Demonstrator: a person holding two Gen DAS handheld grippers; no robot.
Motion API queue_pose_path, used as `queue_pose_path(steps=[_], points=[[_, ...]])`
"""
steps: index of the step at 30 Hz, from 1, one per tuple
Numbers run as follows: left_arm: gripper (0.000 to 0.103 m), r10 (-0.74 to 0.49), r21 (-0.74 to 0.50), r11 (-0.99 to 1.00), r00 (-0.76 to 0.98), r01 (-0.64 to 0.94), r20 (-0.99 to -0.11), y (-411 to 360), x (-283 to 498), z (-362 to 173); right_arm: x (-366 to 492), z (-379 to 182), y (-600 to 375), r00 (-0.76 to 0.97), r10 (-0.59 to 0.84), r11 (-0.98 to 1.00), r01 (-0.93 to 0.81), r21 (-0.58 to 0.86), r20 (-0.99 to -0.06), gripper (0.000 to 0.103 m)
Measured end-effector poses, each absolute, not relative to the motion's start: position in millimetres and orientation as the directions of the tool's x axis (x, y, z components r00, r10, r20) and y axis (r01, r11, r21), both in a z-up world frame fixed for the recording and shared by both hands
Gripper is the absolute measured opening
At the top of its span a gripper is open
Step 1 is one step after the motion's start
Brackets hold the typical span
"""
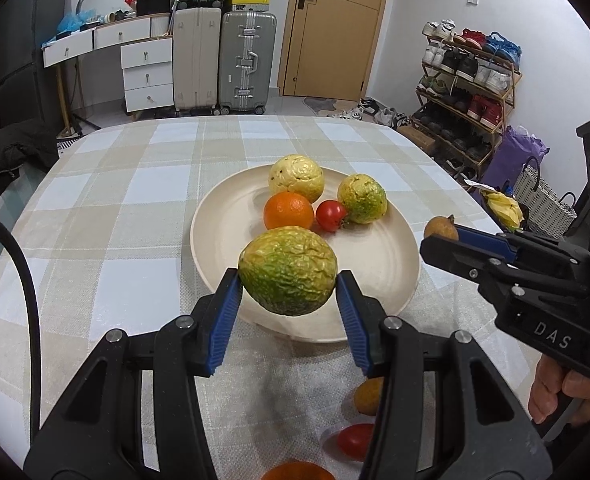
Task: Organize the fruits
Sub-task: 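Carry the green citrus and brown fruit to the cream plate and release both, then withdraw both tools from the plate toward the remaining fruits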
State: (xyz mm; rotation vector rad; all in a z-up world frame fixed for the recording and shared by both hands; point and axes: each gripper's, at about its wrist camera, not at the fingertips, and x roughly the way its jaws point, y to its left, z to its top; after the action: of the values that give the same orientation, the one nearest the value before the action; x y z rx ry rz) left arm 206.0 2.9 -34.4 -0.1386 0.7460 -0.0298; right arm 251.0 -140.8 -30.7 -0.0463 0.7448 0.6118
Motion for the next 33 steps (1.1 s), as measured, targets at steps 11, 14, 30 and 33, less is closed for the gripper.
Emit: queue_pose_path(steps=[11,14,30,33], points=[[0.046,-0.057,-0.111,0.993,0.706,-0.031,-0.706,-4,216,-45,261,-51,-128,0.529,0.496,0.823,-0.539,0.179,-0.688,0.025],[0.046,-0.059,-0.113,0.993,0.697,-0.032,-0.714,-6,219,-47,263,-54,-127,0.528,0.489,0.827,-0.534,0.176,-0.694,0.026],[0.077,-0.072,-0.149,0.988,0.730,-0.042,-0.680,5,197,-36,238,-52,-143,0.579,0.448,0.848,-0.517,0.119,-0.681,0.087],[0.084,-0.045,-0.121,0.992,0.757,-0.045,-0.652,7,182,-29,226,-47,-149,0.607,0.452,0.848,-0.519,0.105,-0.653,0.100]])
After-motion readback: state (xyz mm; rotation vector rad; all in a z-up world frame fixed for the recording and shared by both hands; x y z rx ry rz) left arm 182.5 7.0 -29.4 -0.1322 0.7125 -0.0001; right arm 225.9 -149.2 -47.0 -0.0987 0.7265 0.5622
